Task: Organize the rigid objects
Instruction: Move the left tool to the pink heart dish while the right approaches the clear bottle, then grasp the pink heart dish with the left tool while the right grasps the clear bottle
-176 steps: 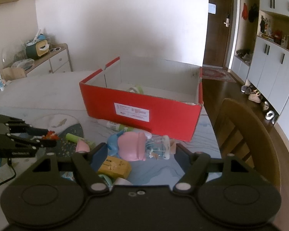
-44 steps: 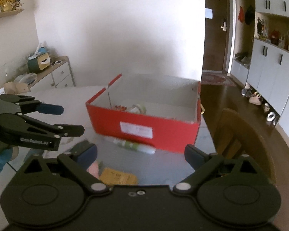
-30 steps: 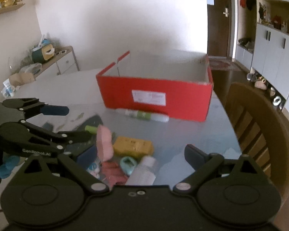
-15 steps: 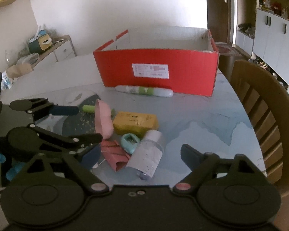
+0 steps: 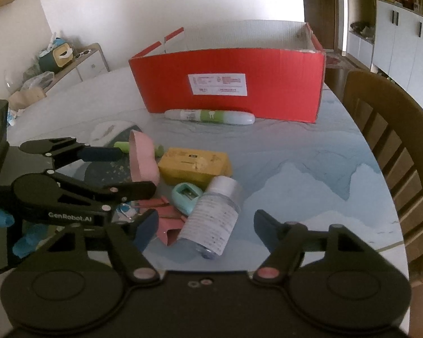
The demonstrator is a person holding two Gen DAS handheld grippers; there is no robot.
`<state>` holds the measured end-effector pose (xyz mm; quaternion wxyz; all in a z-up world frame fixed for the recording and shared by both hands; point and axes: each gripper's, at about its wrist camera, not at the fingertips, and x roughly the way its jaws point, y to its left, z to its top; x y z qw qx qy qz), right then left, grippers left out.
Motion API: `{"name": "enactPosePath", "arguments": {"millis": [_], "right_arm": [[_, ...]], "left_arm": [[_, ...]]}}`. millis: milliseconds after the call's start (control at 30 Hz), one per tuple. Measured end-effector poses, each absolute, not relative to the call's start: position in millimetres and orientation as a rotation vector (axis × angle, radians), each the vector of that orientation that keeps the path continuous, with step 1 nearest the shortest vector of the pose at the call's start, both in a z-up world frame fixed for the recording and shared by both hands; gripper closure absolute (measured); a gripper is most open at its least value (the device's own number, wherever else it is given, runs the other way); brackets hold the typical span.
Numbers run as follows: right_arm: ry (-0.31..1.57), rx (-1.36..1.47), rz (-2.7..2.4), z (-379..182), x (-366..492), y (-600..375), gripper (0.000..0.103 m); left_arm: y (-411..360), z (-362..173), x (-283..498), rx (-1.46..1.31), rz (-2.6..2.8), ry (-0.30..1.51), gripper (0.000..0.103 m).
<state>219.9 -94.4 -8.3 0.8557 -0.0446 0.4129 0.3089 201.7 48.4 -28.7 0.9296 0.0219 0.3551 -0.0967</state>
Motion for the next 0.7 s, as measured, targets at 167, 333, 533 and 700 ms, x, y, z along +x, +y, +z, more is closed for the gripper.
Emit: {"name": "enactPosePath", "arguments": {"millis": [167,333,533,700], "right_arm": [[0.885,-0.103,0.651,-14.5,222.4,-89.8,0.031],[0.893,-0.113,0.651,-16.6,223.5,-86.7,0.035],[0.895,-0.102,0.662,-17.0,224.5,-86.5,0.042],[0.898,-0.076,0.662,-17.2,224.3,-89.4,0.056]], "left_arm": [[48.7,-31.7,204.4,0.033,-0.203,0.732,0.020],[50.5,-35.3,207.9,0.014,-0.207,0.751,0.020],[51.6,-37.3,208.7,0.008,-0.210,0.756,0.034],[50.4,-38.4,208.8,0.019,-0.206,0.757,0.034]]}}
